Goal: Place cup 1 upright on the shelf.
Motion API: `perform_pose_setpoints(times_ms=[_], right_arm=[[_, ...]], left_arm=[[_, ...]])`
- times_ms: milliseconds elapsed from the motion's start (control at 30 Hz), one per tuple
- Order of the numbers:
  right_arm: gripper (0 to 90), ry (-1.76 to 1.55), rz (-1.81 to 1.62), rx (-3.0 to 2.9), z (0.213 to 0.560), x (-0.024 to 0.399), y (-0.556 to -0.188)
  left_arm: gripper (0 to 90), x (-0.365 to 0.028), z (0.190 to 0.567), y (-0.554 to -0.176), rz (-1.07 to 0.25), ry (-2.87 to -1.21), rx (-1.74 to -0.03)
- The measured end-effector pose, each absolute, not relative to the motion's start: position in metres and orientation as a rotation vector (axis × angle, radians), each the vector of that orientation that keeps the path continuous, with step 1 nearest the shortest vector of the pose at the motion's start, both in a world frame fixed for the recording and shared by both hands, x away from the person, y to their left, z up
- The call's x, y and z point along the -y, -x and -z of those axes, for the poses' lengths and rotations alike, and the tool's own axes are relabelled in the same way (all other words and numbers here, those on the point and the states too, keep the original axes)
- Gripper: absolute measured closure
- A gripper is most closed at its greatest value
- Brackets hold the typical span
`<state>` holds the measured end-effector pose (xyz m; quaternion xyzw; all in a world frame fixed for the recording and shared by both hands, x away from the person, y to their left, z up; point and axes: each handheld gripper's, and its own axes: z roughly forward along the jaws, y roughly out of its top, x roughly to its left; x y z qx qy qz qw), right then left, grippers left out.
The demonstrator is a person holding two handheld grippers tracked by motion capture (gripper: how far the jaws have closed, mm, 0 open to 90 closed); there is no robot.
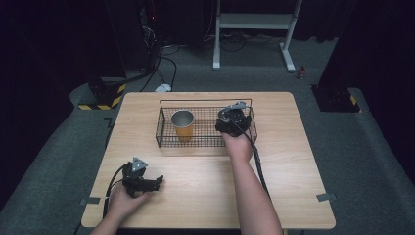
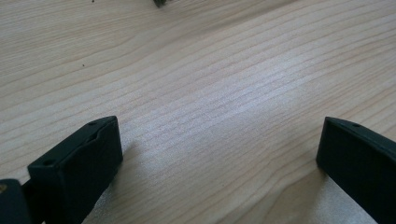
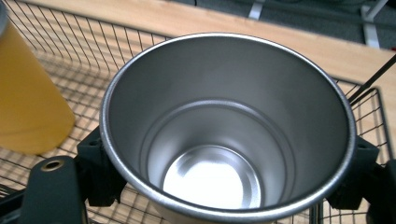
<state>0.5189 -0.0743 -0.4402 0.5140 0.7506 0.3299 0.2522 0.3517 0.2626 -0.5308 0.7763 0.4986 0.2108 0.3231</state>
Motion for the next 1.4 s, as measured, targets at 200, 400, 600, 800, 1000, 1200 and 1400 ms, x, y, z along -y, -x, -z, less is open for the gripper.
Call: perform_pose_setpoints(times_ms=[200,400,600,800,1000,1200,1400], right_arm=[[18.4,-1.424,-0.843,-2.074,0.453,0.073,-0.525],[18.4,-1.455,-0.800,-2.097,0.459,0.071,-0.527],[18.4,-1.461,-0.773,-2.118,0.464,0.070,-0.529],[18.4,-1.443,-0.760,-2.143,0.465,0.068,-0.531],[18.4,-1.450,-0.760,-2.150,0.466,0.066,-0.536],[18.3,-1.486,-0.774,-2.138,0.469,0.072,-0.540],[18.3,-1.489,-0.770,-2.146,0.469,0.073,-0.541]], left_arm=[[0.7,-0.263,0.531,-0.352,-0.553,-2.037,-1.308],[0.7,-0.263,0.531,-0.352,-0.552,-2.035,-1.309],[0.7,-0.263,0.531,-0.352,-0.552,-2.036,-1.309],[0.7,-0.262,0.531,-0.352,-0.551,-2.034,-1.310],[0.7,-0.262,0.531,-0.352,-0.551,-2.035,-1.310],[0.7,-0.263,0.531,-0.352,-0.552,-2.036,-1.309],[0.7,-0.263,0.531,-0.352,-0.552,-2.037,-1.309]])
